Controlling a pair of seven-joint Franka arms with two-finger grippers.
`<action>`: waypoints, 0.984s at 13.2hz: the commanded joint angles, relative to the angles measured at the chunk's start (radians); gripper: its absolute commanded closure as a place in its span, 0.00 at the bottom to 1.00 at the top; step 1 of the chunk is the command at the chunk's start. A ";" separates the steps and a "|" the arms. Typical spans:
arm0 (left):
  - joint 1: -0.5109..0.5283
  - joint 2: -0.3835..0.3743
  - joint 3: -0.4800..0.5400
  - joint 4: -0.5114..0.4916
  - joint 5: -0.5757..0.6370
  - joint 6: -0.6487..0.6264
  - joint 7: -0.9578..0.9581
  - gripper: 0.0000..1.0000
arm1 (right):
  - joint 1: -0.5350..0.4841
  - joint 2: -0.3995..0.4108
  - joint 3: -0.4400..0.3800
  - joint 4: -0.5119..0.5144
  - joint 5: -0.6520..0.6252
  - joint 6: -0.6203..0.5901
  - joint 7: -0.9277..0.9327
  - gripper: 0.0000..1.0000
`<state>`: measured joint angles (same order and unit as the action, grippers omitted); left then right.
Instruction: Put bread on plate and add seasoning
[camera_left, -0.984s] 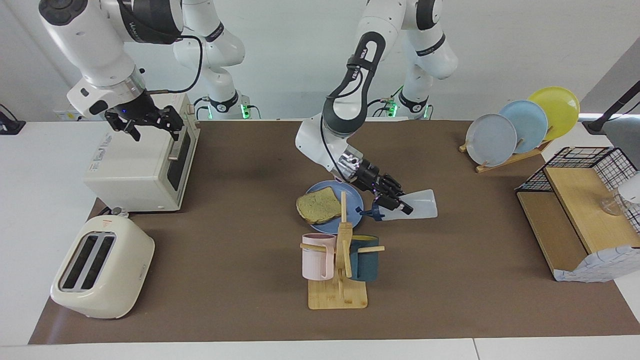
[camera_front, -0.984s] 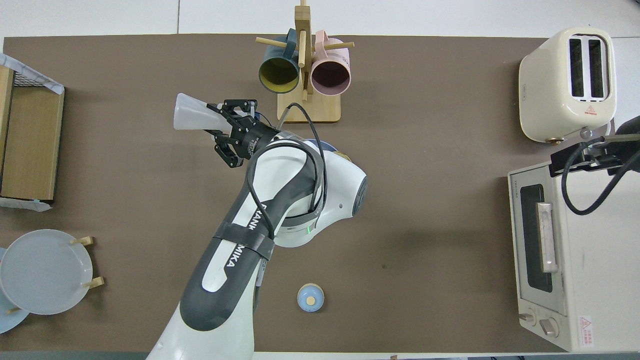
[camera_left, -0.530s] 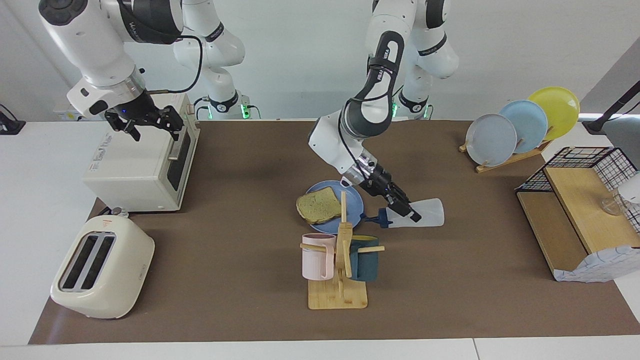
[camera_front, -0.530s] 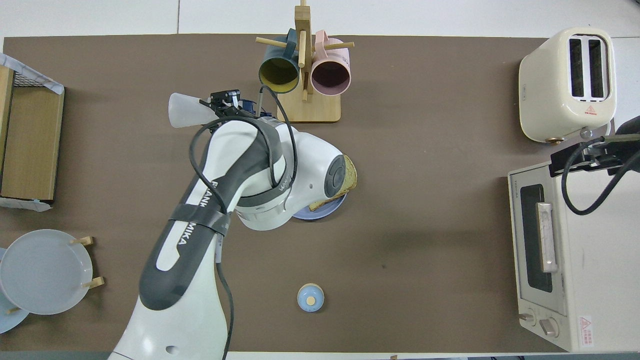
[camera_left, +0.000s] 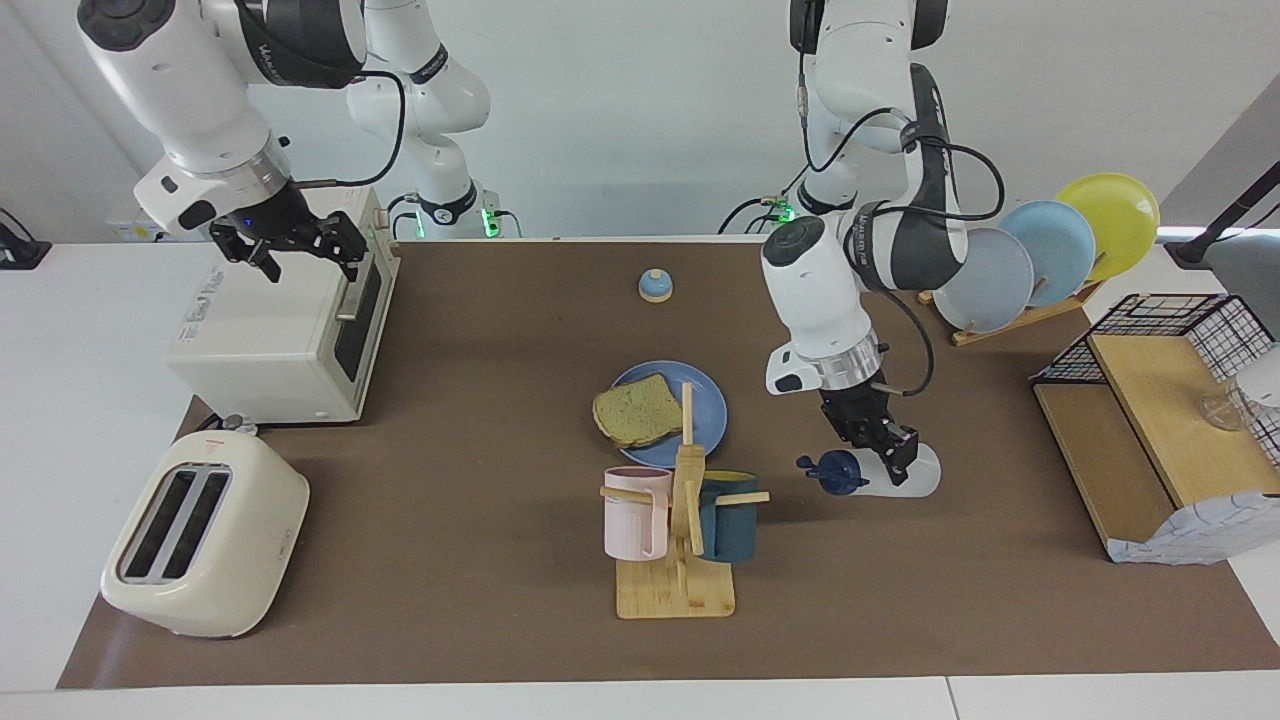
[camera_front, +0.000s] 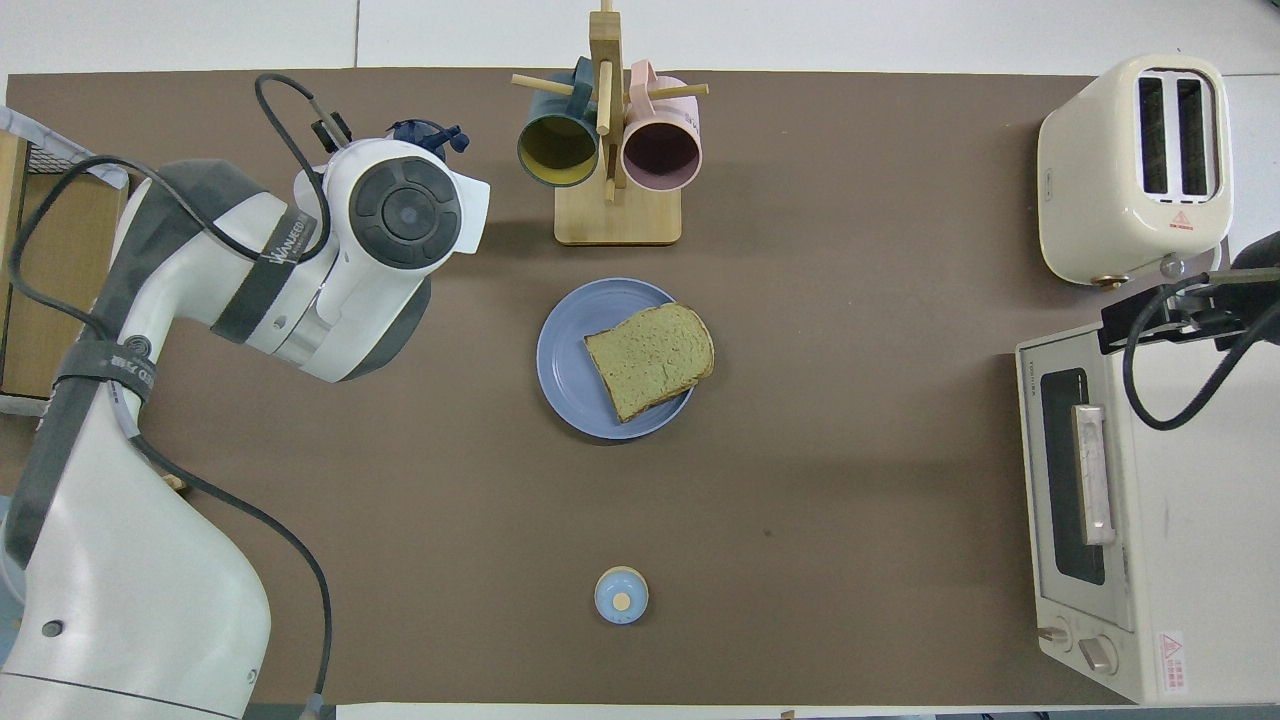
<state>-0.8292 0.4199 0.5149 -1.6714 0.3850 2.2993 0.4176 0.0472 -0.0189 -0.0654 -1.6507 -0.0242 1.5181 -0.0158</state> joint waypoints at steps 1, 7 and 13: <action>0.037 -0.018 -0.009 -0.080 -0.139 0.157 -0.080 1.00 | -0.006 -0.019 0.002 -0.023 0.000 0.017 -0.024 0.00; 0.071 -0.010 -0.021 -0.195 -0.610 0.498 -0.135 1.00 | -0.006 -0.019 0.002 -0.023 0.001 0.017 -0.026 0.00; 0.103 0.097 -0.113 -0.200 -0.911 0.797 -0.135 1.00 | -0.006 -0.019 0.001 -0.023 0.001 0.017 -0.024 0.00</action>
<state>-0.7614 0.4636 0.4543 -1.8708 -0.4560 2.9795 0.2960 0.0472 -0.0189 -0.0654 -1.6507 -0.0242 1.5181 -0.0158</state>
